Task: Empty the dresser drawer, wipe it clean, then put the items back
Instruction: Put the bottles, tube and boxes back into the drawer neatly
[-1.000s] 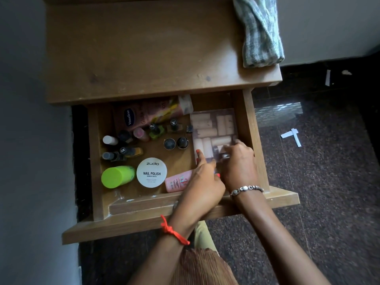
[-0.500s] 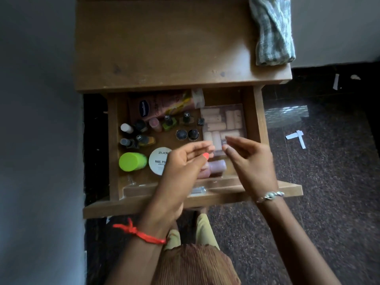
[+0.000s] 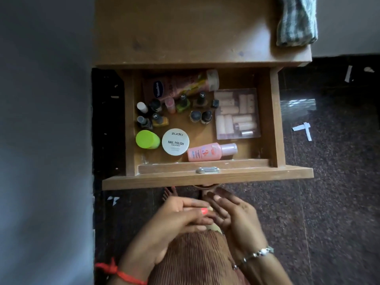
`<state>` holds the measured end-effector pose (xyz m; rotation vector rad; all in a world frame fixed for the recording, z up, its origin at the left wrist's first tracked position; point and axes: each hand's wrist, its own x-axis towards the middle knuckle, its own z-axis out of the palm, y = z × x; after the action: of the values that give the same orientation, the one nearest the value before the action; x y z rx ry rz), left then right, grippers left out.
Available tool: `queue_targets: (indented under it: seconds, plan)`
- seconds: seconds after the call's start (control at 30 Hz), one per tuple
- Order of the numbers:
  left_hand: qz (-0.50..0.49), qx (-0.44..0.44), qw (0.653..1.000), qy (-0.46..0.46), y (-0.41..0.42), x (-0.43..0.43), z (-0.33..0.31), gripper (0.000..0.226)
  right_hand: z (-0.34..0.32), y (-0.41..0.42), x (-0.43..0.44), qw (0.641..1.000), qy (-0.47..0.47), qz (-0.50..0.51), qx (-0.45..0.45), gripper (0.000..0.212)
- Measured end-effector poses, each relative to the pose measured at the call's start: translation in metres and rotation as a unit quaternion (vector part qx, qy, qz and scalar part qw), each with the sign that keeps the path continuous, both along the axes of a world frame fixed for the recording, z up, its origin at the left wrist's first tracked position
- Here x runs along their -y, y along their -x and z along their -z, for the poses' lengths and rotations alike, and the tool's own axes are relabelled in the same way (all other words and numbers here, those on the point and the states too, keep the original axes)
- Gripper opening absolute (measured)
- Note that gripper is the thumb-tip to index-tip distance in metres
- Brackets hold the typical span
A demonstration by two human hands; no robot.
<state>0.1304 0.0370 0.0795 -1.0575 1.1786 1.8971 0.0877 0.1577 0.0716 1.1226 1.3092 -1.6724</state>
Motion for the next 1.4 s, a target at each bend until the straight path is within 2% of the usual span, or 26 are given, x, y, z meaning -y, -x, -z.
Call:
queue_targets:
  seconds: [0.07,0.17,0.23,0.4,0.53,0.8,0.9,1.1,1.4]
  plan:
    - [-0.098,0.056,0.992,0.062,0.002,-0.007,0.014,0.018,0.011,0.003,0.006,0.999,-0.016,-0.005,-0.029,0.017]
    - [-0.273,0.072,0.957,0.068,0.017,-0.008,0.021,0.017,0.023,0.010,0.011,0.995,-0.082,-0.020,-0.054,0.017]
    - [-0.317,0.081,0.942,0.073,0.023,-0.010,0.023,0.021,0.023,0.013,0.013,0.994,-0.095,-0.009,-0.053,0.017]
    - [-0.333,0.072,0.938,0.071,0.027,-0.011,0.026,0.024,0.025,0.021,0.020,0.994,-0.098,0.020,-0.045,0.020]
    - [-0.329,0.039,0.939,0.089,0.039,-0.005,0.029,0.026,0.031,0.034,0.027,0.990,-0.126,0.001,-0.064,0.019]
    - [-0.318,-0.040,0.942,0.095,0.082,0.012,0.040,0.030,0.033,0.084,0.052,0.990,-0.100,0.005,-0.098,0.015]
    - [-0.324,-0.069,0.937,0.106,0.101,0.018,0.046,0.025,0.035,0.107,0.065,0.989,-0.090,0.015,-0.118,0.021]
    - [-0.369,-0.079,0.913,0.158,0.133,0.033,0.055,0.022,0.038,0.145,0.084,0.991,-0.061,-0.003,-0.120,0.019]
    - [-0.437,-0.087,0.885,0.138,0.176,0.048,0.064,0.031,0.045,0.178,0.101,0.985,-0.059,0.000,-0.160,0.023]
